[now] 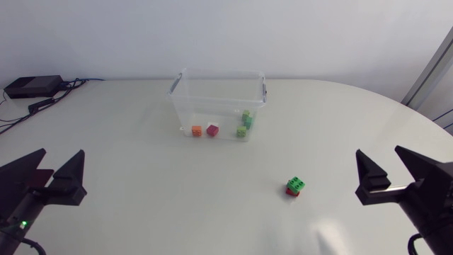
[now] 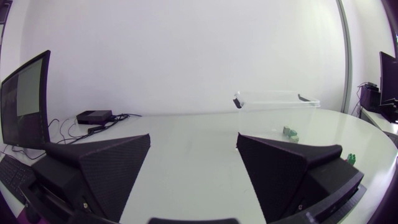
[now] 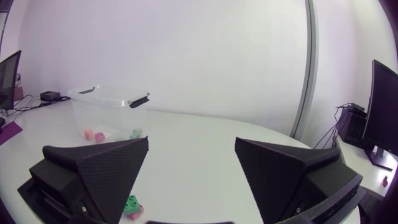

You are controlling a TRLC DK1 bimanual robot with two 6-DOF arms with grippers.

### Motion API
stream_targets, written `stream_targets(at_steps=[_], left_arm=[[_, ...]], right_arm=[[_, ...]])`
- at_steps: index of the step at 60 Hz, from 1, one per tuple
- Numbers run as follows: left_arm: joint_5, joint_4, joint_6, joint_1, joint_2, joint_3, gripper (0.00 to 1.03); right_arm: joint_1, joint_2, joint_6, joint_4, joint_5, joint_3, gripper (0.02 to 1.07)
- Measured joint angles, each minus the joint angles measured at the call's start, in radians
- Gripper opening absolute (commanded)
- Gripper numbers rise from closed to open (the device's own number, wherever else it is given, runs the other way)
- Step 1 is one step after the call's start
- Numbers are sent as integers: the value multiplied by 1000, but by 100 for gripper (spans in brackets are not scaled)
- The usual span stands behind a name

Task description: Place the duplo bricks in the container

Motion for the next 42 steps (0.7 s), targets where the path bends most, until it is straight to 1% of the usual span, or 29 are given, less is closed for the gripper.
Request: stream_targets(at_steps=[4, 11, 23, 29, 36, 42], left_arm=[[0, -13, 0, -3, 79, 61, 97], [0, -52, 0, -51, 208, 149, 97], [0, -179, -8, -149, 500, 352, 97], [0, -253, -12, -174, 637, 441, 97], [2, -344, -16, -219, 786, 533, 97], [10, -425, -14, -253, 914, 612, 97]], right_arm=[[10, 111, 0, -18, -1, 74, 103], [29, 222, 0, -53, -4, 161, 103], [70, 374, 17, -174, -26, 293, 103], [72, 447, 33, -221, -42, 342, 103], [71, 492, 61, -259, -98, 371, 103], [60, 541, 80, -311, -167, 412, 103]])
